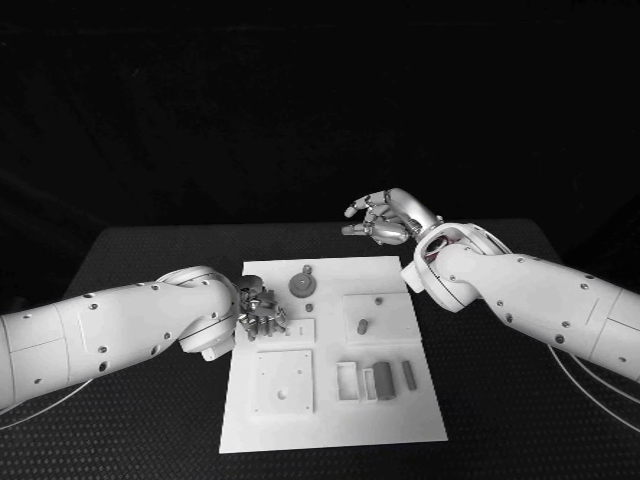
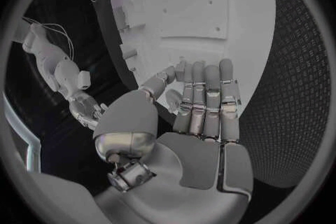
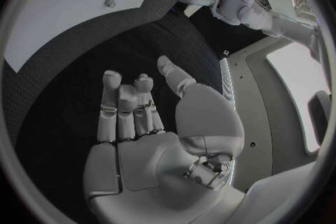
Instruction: Assemble the parts on the task board
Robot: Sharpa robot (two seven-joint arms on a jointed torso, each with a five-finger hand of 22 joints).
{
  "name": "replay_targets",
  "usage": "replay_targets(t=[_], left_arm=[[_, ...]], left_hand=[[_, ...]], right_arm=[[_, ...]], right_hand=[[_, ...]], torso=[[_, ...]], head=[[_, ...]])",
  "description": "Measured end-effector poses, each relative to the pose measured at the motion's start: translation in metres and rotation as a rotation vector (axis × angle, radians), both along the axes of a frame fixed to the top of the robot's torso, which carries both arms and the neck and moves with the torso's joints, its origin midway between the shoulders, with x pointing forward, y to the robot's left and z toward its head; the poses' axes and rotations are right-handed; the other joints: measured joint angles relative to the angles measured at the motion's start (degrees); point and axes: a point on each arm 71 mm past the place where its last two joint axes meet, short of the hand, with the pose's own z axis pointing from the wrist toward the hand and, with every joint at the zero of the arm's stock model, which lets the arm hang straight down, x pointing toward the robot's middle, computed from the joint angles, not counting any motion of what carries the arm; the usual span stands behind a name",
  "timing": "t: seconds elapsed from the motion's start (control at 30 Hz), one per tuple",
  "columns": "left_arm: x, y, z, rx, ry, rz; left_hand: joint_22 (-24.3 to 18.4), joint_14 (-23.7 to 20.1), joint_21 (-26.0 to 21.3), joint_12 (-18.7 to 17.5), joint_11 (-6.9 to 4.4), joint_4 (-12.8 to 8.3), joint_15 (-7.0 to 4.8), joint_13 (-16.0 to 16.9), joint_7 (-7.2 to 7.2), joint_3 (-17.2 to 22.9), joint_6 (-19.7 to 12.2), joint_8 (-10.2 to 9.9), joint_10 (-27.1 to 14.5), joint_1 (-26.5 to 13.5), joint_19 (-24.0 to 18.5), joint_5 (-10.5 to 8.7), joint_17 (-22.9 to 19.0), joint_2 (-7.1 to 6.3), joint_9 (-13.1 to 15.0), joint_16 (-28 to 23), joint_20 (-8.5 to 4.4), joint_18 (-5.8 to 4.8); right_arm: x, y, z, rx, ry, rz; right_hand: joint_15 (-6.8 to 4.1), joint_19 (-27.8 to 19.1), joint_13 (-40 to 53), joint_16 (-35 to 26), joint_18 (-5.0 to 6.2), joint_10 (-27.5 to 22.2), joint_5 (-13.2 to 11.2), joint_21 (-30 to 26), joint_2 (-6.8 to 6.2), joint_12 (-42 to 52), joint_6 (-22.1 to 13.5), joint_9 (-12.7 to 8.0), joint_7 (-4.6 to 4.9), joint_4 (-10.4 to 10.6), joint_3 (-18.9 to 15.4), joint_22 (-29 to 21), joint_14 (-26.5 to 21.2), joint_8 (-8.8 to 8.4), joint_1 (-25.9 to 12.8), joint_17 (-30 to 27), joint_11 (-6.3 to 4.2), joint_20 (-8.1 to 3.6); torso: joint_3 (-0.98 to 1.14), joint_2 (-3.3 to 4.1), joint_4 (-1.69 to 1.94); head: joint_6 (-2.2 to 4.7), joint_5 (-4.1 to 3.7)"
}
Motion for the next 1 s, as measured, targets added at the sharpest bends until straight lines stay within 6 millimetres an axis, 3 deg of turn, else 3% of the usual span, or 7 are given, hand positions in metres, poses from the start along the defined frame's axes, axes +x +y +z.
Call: replay_targets(t=[0.53,0.73,1.0], left_arm=[[-0.002,-0.005,0.000,0.042,-0.039,-0.027],[-0.002,-0.009,-0.002,0.060,-0.055,-0.037],[-0.002,-0.011,-0.002,0.069,-0.068,-0.043]], left_hand=[[0.5,0.1,0.2,0.4,0.02,0.0,0.09,-0.5,-0.06,-0.1,0.1,0.1,0.2,0.3,0.1,-0.89,-0.2,-0.30,0.0,0.4,0.07,0.00],[1.0,0.1,0.2,0.9,-0.07,0.0,0.10,-1.0,-0.11,-0.2,0.1,0.2,0.2,0.7,0.1,-3.83,-0.5,-0.69,0.0,0.9,0.10,0.00],[1.5,0.4,0.5,1.8,-0.26,0.1,-0.19,-1.3,-0.33,-0.2,0.4,0.2,0.5,0.7,0.4,-5.59,-0.6,-0.68,0.0,1.8,-0.22,0.00]], right_arm=[[-0.001,0.002,0.000,0.000,0.005,0.009],[-0.001,0.002,0.000,0.000,0.006,0.010],[-0.001,0.002,0.000,0.000,0.007,0.011]], right_hand=[[0.07,0.0,0.0,0.0,0.00,0.0,0.0,0.0,0.12,0.0,0.0,0.0,0.01,0.0,0.0,0.0,-0.1,0.00,0.1,0.0,0.00,0.01],[0.08,0.0,-0.1,0.0,0.00,0.0,0.0,0.0,0.12,0.0,0.0,0.0,0.01,0.0,0.0,0.0,-0.1,0.00,0.1,0.0,0.00,0.01],[0.09,0.0,-0.1,0.0,0.00,0.0,0.0,0.0,0.12,0.0,0.0,0.0,0.01,0.2,-0.2,0.0,-0.1,0.00,0.1,0.0,-0.01,0.01]], torso=[[0.04,-0.05,0.03],[0.02,-0.07,0.04],[0.01,-0.07,0.01]], head=[[-0.24,-0.16],[-0.24,-0.24],[-0.19,-0.35]])
